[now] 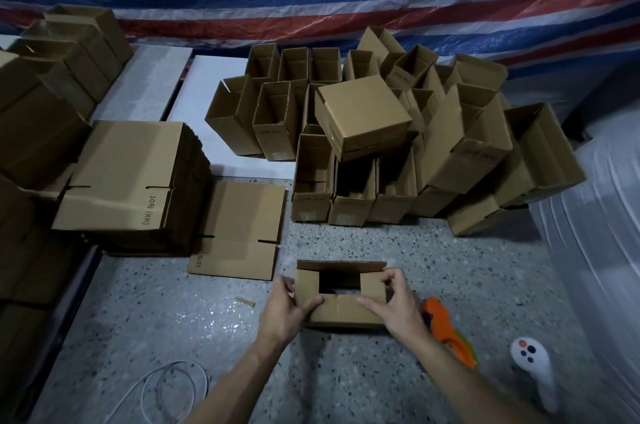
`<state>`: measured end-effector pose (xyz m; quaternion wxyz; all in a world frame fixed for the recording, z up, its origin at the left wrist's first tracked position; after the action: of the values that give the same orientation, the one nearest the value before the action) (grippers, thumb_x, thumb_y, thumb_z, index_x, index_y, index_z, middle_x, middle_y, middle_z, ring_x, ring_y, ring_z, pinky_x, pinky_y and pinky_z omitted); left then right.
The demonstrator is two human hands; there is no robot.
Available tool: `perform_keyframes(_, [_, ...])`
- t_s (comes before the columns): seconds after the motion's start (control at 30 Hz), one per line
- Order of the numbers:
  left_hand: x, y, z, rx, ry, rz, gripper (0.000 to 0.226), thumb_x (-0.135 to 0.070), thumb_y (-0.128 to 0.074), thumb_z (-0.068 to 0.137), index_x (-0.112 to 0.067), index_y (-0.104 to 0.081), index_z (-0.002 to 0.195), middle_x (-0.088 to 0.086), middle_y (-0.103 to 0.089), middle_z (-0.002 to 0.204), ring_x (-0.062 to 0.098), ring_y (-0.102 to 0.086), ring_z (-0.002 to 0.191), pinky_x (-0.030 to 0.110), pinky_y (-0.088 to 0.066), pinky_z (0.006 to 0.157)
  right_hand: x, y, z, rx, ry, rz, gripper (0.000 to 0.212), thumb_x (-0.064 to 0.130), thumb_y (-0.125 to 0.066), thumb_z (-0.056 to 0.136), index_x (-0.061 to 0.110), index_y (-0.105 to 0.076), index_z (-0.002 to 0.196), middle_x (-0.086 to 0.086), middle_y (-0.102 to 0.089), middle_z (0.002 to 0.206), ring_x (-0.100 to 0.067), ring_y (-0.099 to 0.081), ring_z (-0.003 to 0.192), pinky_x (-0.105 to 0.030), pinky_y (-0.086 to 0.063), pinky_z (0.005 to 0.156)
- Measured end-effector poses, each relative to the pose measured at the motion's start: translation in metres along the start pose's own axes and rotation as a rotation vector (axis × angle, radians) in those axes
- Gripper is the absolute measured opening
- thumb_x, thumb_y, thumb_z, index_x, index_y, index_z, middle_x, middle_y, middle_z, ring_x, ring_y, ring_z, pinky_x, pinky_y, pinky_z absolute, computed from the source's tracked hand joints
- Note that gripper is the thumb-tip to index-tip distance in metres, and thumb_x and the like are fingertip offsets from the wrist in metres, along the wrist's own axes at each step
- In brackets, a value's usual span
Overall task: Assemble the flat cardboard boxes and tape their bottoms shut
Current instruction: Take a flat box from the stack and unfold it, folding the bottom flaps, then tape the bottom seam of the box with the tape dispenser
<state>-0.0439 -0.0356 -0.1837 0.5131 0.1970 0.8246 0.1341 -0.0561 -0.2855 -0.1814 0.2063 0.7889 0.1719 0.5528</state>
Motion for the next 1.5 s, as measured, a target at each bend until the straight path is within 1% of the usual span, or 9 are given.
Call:
perform_keyframes(0.1, [0.0, 0.005, -0.002, -0.039, 0.053, 0.034, 0.081, -0.055, -0.086, 0.068, -0.026, -0.036, 0.125, -0.003, -0.06, 0.125, 0.008, -0.064, 0.092, 0.023, -0.049, 0.071, 0.003, -0.003, -0.004, -0.018, -0.004, 0.081, 0.083, 0.031, -0.092, 0.067, 0.048, -0.033, 0.123, 0.016, -0.05, 0.127, -0.015, -0.05, 0.127, -0.018, -0.043, 0.099])
perform_keyframes(0.23, [-0.013, 0.004, -0.006, -0.086, -0.241, 0.243, 0.114, -0.057, -0.078, 0.076, -0.045, 0.001, 0.156, -0.013, -0.014, 0.165, 0.018, -0.06, 0.116, 0.041, -0.058, 0.071, 0.012, 0.001, -0.005, 0.012, 0.133, -0.064, 0.117, 0.033, -0.088, 0.073, 0.056, -0.005, 0.153, 0.019, -0.023, 0.155, -0.004, -0.032, 0.137, -0.031, -0.034, 0.111])
perform_keyframes(0.37, [-0.013, 0.002, -0.007, -0.075, -0.347, 0.393, 0.086, -0.06, -0.067, 0.085, -0.059, -0.008, 0.149, -0.015, -0.006, 0.166, 0.013, -0.066, 0.103, 0.03, -0.057, 0.067, 0.024, 0.006, -0.007, 0.017, 0.244, -0.224, 0.086, 0.038, -0.084, 0.077, 0.051, -0.033, 0.145, 0.021, -0.016, 0.158, -0.006, -0.025, 0.143, -0.046, -0.034, 0.118])
perform_keyframes(0.63, [-0.018, 0.0, -0.011, -0.179, -0.423, 0.621, 0.055, -0.058, -0.063, 0.088, -0.025, -0.053, 0.13, 0.0, -0.031, 0.16, 0.02, -0.059, 0.118, 0.035, -0.059, 0.076, 0.03, 0.009, -0.018, -0.074, 0.341, -0.452, 0.06, 0.043, -0.082, 0.079, 0.027, -0.061, 0.133, 0.004, -0.033, 0.159, -0.02, -0.039, 0.142, -0.047, -0.045, 0.108])
perform_keyframes(0.83, [0.005, -0.02, -0.038, -0.134, -0.433, 0.76, 0.06, -0.05, -0.022, 0.106, -0.019, -0.033, 0.156, -0.01, -0.014, 0.165, 0.018, -0.054, 0.123, 0.034, -0.051, 0.094, 0.018, -0.013, -0.038, -0.208, 0.53, -0.679, 0.031, 0.029, -0.081, 0.081, 0.024, -0.075, 0.112, 0.006, -0.049, 0.148, -0.016, -0.035, 0.141, -0.041, -0.033, 0.101])
perform_keyframes(0.97, [0.005, -0.019, -0.045, -0.078, -0.432, 0.847, 0.075, -0.056, -0.01, 0.1, -0.011, -0.019, 0.159, 0.002, -0.013, 0.166, 0.019, -0.057, 0.124, 0.035, -0.051, 0.097, 0.003, 0.003, -0.032, -0.042, 0.383, -0.513, 0.035, 0.038, -0.052, 0.101, 0.029, -0.064, 0.132, 0.011, -0.031, 0.157, -0.01, -0.023, 0.147, -0.042, -0.02, 0.115])
perform_keyframes(1.07, [0.006, -0.016, -0.04, -0.003, -0.427, 0.881, 0.076, -0.061, 0.003, 0.094, -0.02, 0.01, 0.158, -0.003, 0.014, 0.166, 0.017, -0.05, 0.13, 0.035, -0.044, 0.107, -0.03, 0.039, -0.032, -0.306, -0.031, -0.229, 0.054, 0.054, -0.027, 0.103, 0.022, -0.062, 0.129, 0.0, -0.052, 0.141, -0.017, -0.046, 0.129, -0.044, -0.036, 0.11])
perform_keyframes(1.2, [0.008, -0.017, -0.04, 0.07, -0.389, 0.911, 0.071, -0.063, 0.009, 0.092, -0.029, 0.038, 0.147, -0.009, 0.04, 0.157, 0.013, -0.047, 0.131, 0.032, -0.04, 0.108, -0.098, 0.065, -0.049, -0.236, -0.598, -0.411, 0.058, 0.06, -0.061, 0.088, 0.005, -0.059, 0.105, -0.015, -0.065, 0.101, -0.031, -0.064, 0.087, -0.045, -0.056, 0.081])
perform_keyframes(1.5, [0.006, -0.016, -0.042, 0.084, -0.345, 0.87, 0.073, -0.061, -0.012, 0.101, -0.037, 0.045, 0.14, -0.017, 0.044, 0.154, 0.017, -0.06, 0.11, 0.035, -0.05, 0.093, -0.129, 0.055, -0.047, 0.017, -0.672, -0.462, 0.053, 0.048, -0.086, 0.072, 0.009, -0.066, 0.1, -0.006, -0.072, 0.078, -0.021, -0.07, 0.073, -0.025, -0.051, 0.06])
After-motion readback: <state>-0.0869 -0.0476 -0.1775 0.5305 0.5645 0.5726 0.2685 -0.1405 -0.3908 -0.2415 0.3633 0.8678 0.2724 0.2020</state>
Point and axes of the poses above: each hand's wrist, its own z-axis towards the middle knuckle, its own y-axis out of the back of the hand, x = y × z, the point moved 3 cm from there along z, towards the middle knuckle
